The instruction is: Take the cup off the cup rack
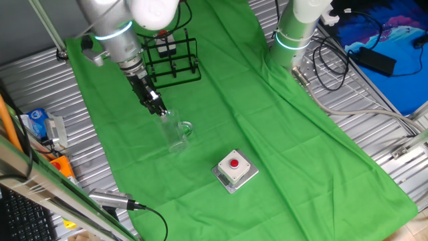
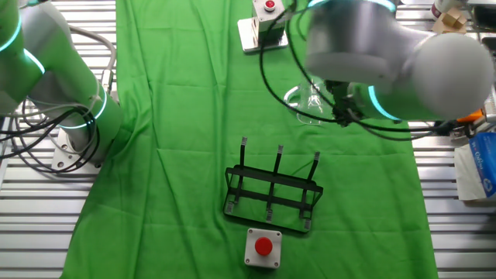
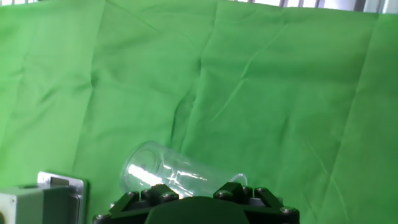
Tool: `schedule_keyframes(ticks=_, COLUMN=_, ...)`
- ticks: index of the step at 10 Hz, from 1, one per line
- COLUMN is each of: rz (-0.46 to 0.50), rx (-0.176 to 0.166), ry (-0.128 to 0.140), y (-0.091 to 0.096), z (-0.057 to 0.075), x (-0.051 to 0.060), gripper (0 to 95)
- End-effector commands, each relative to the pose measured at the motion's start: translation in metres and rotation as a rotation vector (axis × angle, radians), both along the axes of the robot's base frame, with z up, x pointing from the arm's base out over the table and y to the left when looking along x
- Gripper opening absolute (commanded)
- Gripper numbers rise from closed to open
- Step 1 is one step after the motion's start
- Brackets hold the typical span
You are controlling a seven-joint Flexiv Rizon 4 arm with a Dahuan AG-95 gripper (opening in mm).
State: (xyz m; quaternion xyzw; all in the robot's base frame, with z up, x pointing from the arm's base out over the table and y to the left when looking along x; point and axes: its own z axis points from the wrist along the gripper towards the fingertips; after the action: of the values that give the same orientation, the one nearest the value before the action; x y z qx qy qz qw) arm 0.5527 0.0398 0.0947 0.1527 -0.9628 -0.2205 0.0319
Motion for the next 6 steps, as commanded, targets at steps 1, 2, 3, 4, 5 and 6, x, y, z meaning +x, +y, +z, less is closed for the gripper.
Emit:
schedule_keyframes(ticks=1, rz=0.061, rx=0.005, ry=0.066, y=0.0001, z=-0.0002, x=-0.0002, gripper=57.0)
schedule_keyframes(ticks=2, rz=0.066, rx=0.006, ry=0.074, y=0.0001, z=-0.0002, x=-0.0002, gripper=57.0)
schedule_keyframes(ticks=3, rz=0.066, rx=0.016, ry=0.071, y=0.0001, z=-0.0002, x=-0.0002, gripper=57.0)
schedule_keyframes(ticks=4, rz=0.046, rx=0.035, ry=0.077, y=-0.0002, z=-0.0002, x=-0.0003, gripper=57.0)
schedule_keyframes(ticks=5, rz=0.019, rx=0.061, ry=0.085, y=-0.0004, z=-0.0001, x=-0.0006, gripper=57.0)
schedule_keyframes(ticks=6, rz=0.003, rx=0.065, ry=0.078, y=-0.0010, z=-0.0009, x=-0.0005, gripper=57.0)
